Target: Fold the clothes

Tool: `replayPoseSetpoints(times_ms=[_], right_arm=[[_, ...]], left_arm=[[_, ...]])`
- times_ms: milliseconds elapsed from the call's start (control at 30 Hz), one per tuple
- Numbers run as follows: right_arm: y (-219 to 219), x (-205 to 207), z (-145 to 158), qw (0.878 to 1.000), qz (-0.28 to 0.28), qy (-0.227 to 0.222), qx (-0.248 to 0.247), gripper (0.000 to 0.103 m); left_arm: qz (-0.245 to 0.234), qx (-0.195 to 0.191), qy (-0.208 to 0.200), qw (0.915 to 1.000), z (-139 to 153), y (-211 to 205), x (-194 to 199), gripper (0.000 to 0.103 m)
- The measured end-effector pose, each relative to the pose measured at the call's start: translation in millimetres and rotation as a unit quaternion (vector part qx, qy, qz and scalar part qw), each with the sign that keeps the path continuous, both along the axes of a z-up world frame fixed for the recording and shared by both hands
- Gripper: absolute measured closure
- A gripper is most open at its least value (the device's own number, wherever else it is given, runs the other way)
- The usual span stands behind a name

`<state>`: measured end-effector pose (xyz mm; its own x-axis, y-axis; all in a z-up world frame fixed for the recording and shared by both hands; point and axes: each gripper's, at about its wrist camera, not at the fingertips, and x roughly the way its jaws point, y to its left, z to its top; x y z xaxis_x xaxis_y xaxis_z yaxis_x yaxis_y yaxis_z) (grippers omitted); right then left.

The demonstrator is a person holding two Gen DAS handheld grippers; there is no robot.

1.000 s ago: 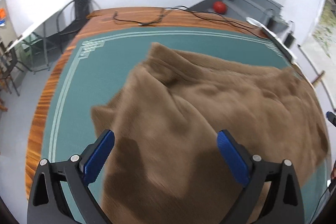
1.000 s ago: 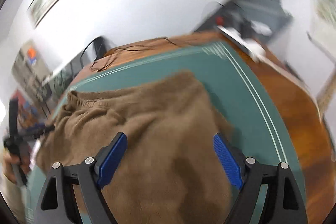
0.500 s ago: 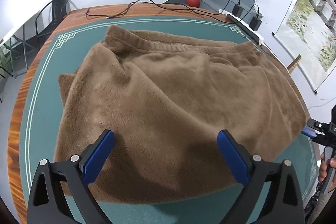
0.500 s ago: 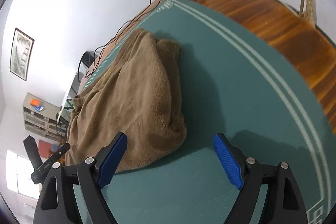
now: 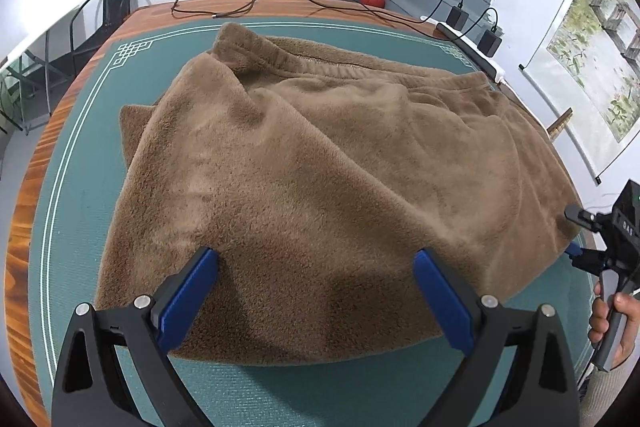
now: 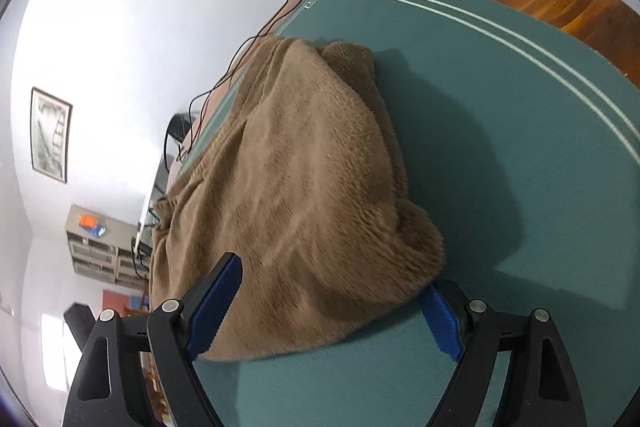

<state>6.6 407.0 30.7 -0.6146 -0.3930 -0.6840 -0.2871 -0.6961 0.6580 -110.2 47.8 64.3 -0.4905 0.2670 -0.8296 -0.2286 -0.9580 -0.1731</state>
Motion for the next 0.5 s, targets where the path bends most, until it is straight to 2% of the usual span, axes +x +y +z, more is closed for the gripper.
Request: replayPoseSetpoints(times_ms=[167, 333, 500], right_arm=[[-9, -11, -2, 1.000, -0.010, 0.017, -0.011, 0.016], [-5, -14, -8, 0.997, -0.039, 0.043, -0.043, 0.016], [-11, -11, -8, 0.995, -0.070, 0.068, -0.021, 0.016]], left_arm=[[-0.005, -0.002, 0.001, 1.0000, -1, 4, -1, 0.002], [-0.004, 0.001, 0.000, 1.0000, 1, 6, -3, 0.001], [-0.012, -0.004, 0.006, 0.9999, 7, 18, -6, 0.001]])
